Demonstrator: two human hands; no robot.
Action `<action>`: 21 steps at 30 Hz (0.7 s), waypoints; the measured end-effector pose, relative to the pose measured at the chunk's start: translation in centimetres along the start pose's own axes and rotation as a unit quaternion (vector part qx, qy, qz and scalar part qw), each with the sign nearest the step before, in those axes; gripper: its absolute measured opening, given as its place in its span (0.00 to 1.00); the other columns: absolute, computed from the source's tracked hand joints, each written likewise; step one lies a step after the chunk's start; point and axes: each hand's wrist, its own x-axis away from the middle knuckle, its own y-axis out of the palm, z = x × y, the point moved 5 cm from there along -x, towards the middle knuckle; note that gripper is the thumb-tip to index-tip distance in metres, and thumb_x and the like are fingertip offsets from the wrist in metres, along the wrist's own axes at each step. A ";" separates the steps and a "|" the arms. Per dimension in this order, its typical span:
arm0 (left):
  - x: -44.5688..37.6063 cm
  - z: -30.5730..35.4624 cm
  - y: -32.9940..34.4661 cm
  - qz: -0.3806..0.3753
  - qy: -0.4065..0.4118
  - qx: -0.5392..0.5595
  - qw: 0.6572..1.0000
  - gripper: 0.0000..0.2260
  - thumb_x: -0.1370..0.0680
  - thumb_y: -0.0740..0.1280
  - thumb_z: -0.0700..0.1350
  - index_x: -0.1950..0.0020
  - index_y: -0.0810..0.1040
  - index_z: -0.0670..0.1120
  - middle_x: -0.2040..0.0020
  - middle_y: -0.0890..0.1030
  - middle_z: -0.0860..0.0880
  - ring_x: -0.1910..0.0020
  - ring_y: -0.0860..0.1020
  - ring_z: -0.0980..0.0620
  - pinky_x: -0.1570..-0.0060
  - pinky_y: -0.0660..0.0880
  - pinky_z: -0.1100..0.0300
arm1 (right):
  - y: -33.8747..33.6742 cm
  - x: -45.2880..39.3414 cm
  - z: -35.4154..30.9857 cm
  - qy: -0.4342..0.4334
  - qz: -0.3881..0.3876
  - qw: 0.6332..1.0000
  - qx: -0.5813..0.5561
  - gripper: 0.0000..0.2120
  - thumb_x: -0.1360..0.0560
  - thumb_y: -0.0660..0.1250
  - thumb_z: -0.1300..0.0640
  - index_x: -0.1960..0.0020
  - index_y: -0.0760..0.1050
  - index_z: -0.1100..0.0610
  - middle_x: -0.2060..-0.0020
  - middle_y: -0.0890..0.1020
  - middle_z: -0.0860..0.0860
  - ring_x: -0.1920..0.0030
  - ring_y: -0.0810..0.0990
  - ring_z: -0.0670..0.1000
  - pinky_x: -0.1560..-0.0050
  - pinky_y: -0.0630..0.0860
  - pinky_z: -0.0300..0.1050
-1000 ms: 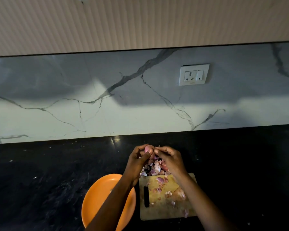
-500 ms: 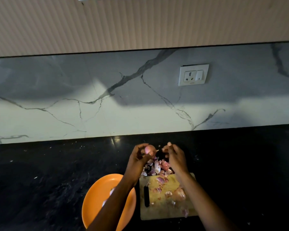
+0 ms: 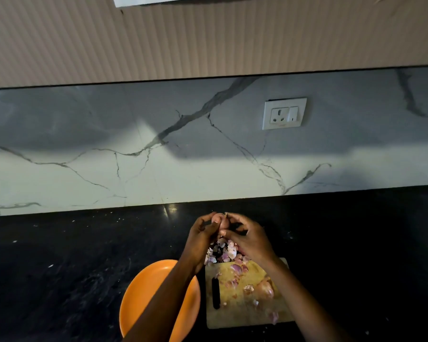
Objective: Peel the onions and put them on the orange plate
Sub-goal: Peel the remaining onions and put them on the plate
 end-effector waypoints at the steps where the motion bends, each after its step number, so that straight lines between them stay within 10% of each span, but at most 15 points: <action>1: 0.1 0.1 0.0 0.004 -0.005 0.011 1.000 0.15 0.17 0.65 0.44 0.34 0.76 0.38 0.41 0.82 0.36 0.40 0.81 0.39 0.36 0.76 0.42 | 0.0 -0.1 0.0 -0.006 0.014 1.000 0.006 0.24 0.29 0.78 0.50 0.35 0.78 0.46 0.44 0.82 0.42 0.49 0.80 0.38 0.52 0.75 0.30; 9: -0.1 0.2 -0.1 0.002 -0.008 0.054 0.998 0.07 0.17 0.62 0.38 0.42 0.75 0.37 0.50 0.82 0.37 0.55 0.83 0.47 0.55 0.81 0.56 | -0.4 -0.1 -0.4 -0.015 0.030 0.999 -0.022 0.21 0.30 0.79 0.58 0.40 0.79 0.44 0.46 0.84 0.43 0.49 0.82 0.39 0.50 0.79 0.35; 21: -0.3 0.2 0.2 0.023 0.018 0.040 0.999 0.10 0.18 0.62 0.35 0.40 0.80 0.40 0.45 0.83 0.36 0.45 0.82 0.41 0.43 0.79 0.47 | -0.2 0.0 -0.1 -0.021 0.021 0.996 -0.079 0.26 0.33 0.81 0.61 0.41 0.78 0.42 0.45 0.84 0.43 0.44 0.83 0.43 0.42 0.80 0.40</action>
